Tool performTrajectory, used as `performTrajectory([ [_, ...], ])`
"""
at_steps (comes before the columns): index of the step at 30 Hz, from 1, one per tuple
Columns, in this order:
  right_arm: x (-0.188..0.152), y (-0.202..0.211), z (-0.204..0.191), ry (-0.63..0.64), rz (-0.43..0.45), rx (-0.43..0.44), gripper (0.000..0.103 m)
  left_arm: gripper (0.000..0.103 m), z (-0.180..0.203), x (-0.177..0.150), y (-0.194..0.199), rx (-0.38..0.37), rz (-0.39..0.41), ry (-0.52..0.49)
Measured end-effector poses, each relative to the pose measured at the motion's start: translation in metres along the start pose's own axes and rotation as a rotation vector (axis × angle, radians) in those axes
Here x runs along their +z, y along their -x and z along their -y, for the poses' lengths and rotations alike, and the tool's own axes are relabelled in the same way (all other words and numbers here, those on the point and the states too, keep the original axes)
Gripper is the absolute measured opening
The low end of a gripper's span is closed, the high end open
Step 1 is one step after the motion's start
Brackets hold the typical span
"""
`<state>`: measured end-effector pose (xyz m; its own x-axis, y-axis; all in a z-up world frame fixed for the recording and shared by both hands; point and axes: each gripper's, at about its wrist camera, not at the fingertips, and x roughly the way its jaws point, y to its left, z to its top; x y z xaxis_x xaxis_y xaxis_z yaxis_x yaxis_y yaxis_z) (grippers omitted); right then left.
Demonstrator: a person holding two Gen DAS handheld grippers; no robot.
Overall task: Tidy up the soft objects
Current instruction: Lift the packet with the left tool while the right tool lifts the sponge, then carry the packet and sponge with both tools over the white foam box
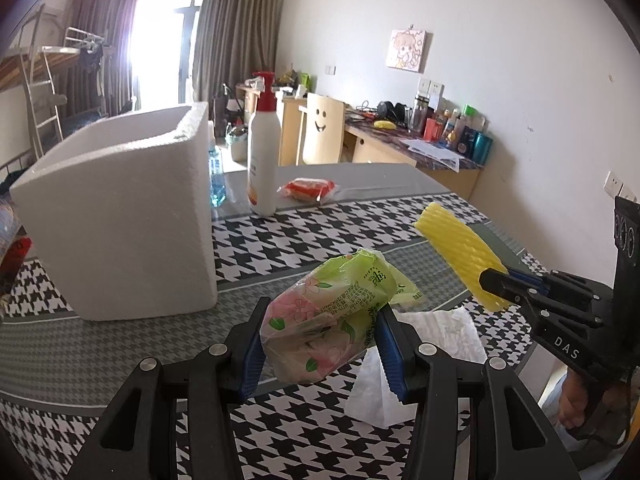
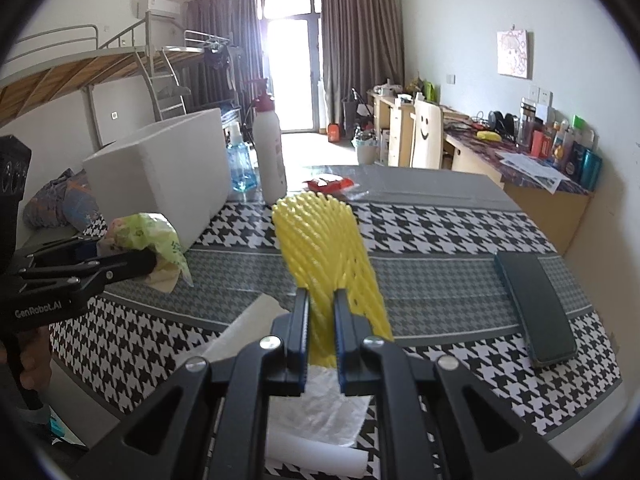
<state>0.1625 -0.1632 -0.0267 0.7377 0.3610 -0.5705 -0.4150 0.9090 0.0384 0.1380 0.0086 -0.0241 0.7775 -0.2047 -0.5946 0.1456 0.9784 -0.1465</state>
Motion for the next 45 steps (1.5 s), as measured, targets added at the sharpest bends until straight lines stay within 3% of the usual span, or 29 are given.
performTrajectory([
  [32, 0.059, 0.01, -0.021, 0.049, 0.125, 0.063, 0.014, 0.051, -0.014, 0.044, 0.043, 0.129, 0.156, -0.048],
  [45, 0.078, 0.011, -0.03, 0.051, 0.152, 0.085, 0.014, 0.051, -0.018, 0.054, 0.049, 0.142, 0.186, -0.067],
])
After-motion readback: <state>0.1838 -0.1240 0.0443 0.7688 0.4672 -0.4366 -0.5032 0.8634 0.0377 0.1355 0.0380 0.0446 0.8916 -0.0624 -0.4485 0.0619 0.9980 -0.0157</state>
